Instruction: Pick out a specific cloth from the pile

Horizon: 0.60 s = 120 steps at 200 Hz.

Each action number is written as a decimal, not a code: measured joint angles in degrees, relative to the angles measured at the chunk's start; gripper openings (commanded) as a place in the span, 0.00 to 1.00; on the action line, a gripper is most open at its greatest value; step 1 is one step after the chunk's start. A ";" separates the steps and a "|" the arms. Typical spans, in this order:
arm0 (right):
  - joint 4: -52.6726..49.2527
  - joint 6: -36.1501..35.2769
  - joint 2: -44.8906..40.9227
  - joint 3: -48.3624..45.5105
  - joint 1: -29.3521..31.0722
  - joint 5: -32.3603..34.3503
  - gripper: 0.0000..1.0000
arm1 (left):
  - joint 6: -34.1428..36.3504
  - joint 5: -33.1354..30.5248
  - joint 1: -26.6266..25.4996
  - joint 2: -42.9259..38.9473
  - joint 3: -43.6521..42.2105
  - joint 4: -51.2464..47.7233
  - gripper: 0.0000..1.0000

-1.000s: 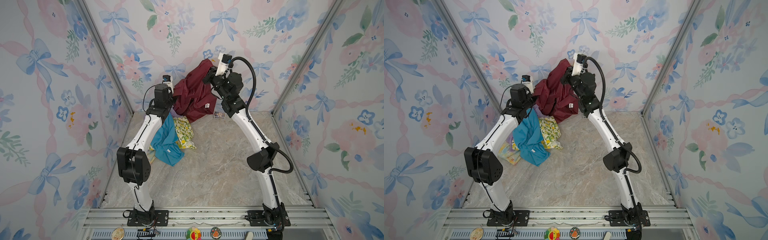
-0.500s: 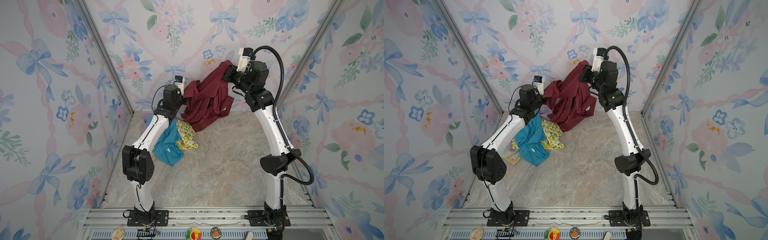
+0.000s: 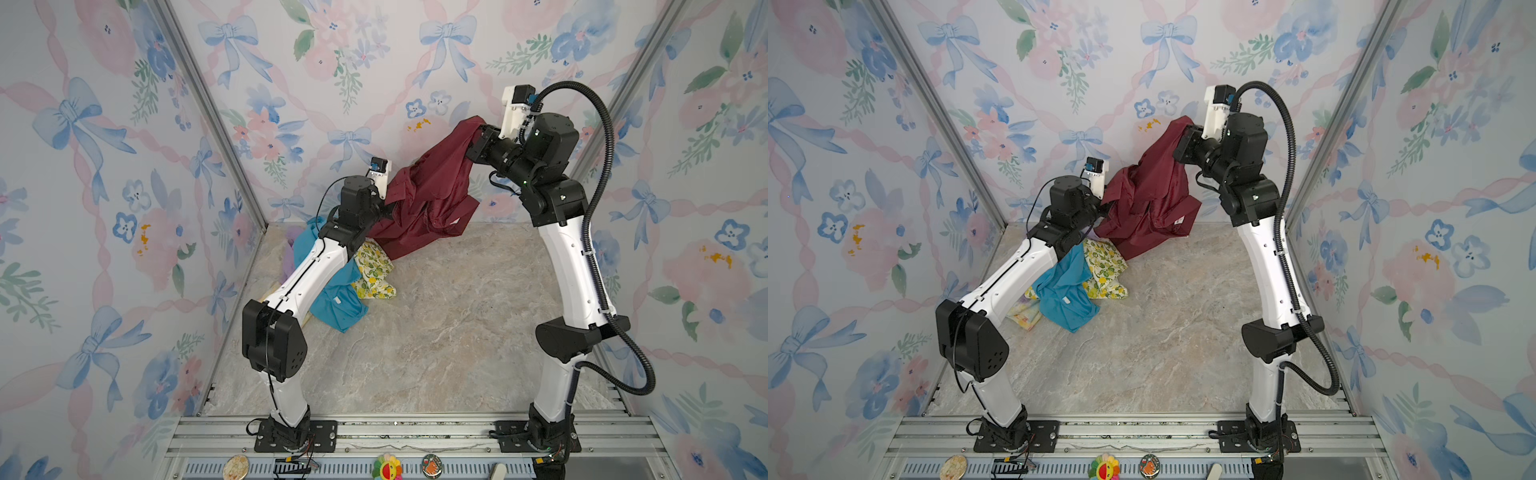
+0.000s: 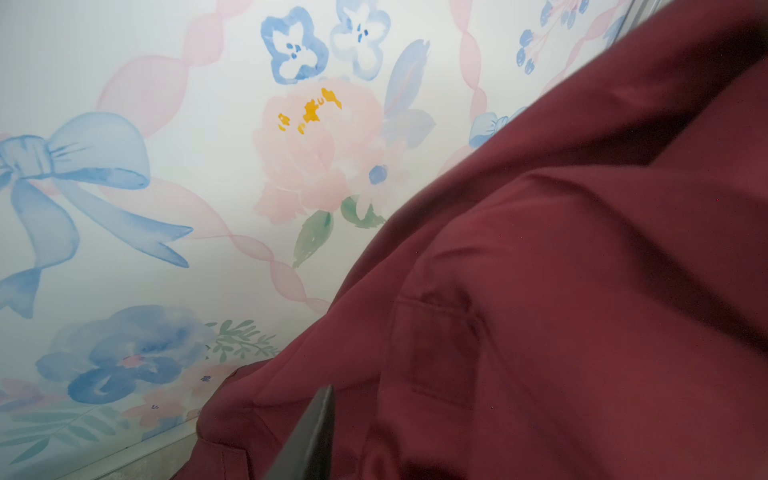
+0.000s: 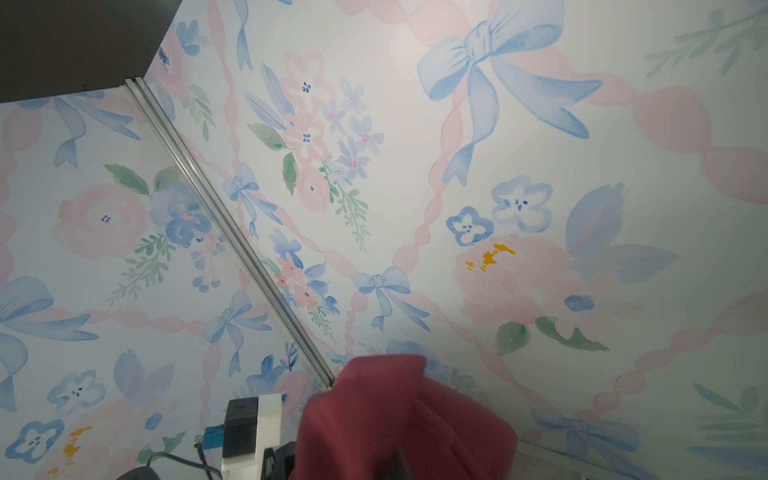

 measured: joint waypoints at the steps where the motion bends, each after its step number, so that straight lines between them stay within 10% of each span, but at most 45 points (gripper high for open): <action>1: -0.04 0.00 -0.02 0.00 -0.04 0.00 0.00 | 0.02 -0.02 -0.09 -0.02 -0.07 0.02 0.37; 120: -9.44 -1.57 -9.57 -4.22 -5.97 -1.03 0.00 | 2.78 -6.34 -17.29 0.92 -3.58 0.66 0.36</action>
